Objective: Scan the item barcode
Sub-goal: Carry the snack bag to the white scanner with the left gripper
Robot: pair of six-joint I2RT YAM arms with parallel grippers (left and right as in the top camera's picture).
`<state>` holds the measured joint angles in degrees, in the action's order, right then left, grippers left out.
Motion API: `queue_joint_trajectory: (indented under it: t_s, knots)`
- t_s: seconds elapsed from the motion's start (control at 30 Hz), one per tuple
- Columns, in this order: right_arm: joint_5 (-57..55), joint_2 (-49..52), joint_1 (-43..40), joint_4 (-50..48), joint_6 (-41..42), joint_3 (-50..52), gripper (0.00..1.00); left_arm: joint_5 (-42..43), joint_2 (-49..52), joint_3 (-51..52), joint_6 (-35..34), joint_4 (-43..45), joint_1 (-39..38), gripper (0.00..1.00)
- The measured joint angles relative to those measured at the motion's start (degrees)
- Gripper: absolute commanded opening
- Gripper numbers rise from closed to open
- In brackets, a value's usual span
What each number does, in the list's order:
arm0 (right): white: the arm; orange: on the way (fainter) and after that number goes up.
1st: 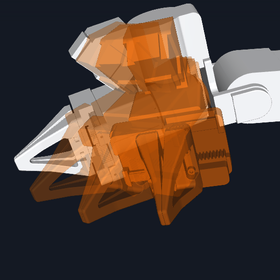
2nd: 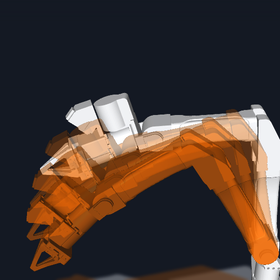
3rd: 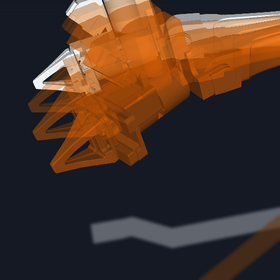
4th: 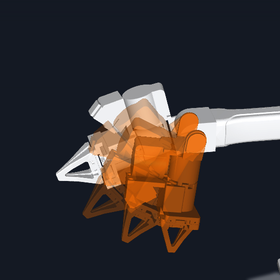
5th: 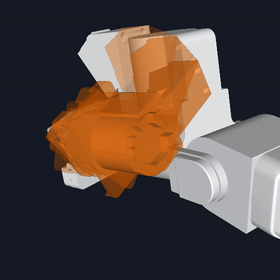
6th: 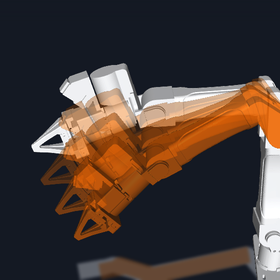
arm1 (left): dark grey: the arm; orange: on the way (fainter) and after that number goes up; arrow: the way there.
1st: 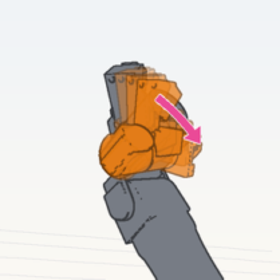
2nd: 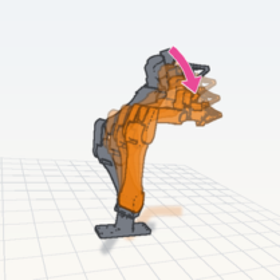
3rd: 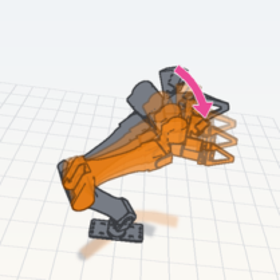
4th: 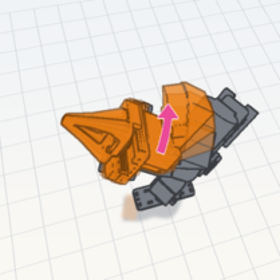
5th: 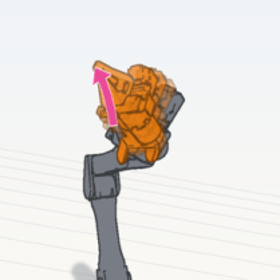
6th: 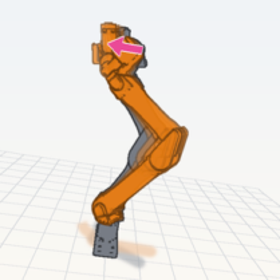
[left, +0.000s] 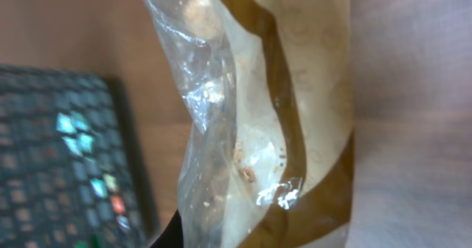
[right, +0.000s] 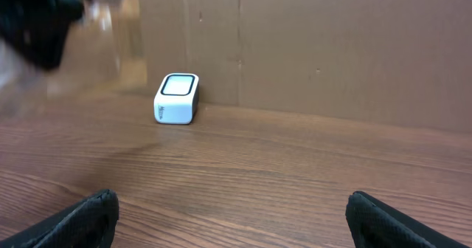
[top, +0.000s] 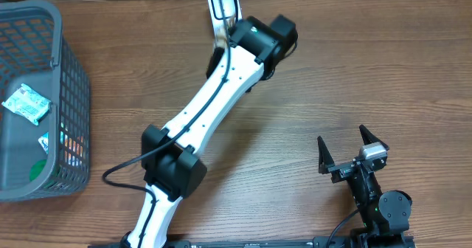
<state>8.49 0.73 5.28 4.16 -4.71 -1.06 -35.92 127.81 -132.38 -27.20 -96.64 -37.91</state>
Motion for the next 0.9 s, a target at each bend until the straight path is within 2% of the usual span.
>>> queue_joint_trajectory:
  t_s: [0.27,0.4,0.57,0.6,0.67,0.77,0.83,0.9]
  knots:
    - [0.0,0.0,0.0,0.0,0.0,0.0,1.0,8.2,5.3,9.6,-9.4,2.3,0.0,0.04]
    - [0.0,0.0,0.0,0.0,0.0,0.0,1.0,11.7,6.1,13.3,-15.6,8.2,0.0,0.04]
    - [0.0,0.0,0.0,0.0,0.0,0.0,1.0,15.3,6.1,16.0,-19.0,14.0,0.0,0.04]
    - [0.0,0.0,0.0,0.0,0.0,0.0,1.0,15.8,6.1,16.3,-19.4,14.6,0.0,0.09]
    - [0.0,0.0,0.0,0.0,0.0,0.0,1.0,16.4,6.1,16.4,-19.8,15.3,0.0,0.26]
    - [0.0,0.0,0.0,0.0,0.0,0.0,1.0,17.9,6.1,16.6,-20.2,16.8,0.0,0.7]
    - [0.0,0.0,0.0,0.0,0.0,0.0,1.0,18.8,6.1,16.7,-20.2,18.1,0.0,0.83]
    - [0.0,0.0,0.0,0.0,0.0,0.0,1.0,19.4,6.1,16.7,-19.6,19.3,0.0,0.87]
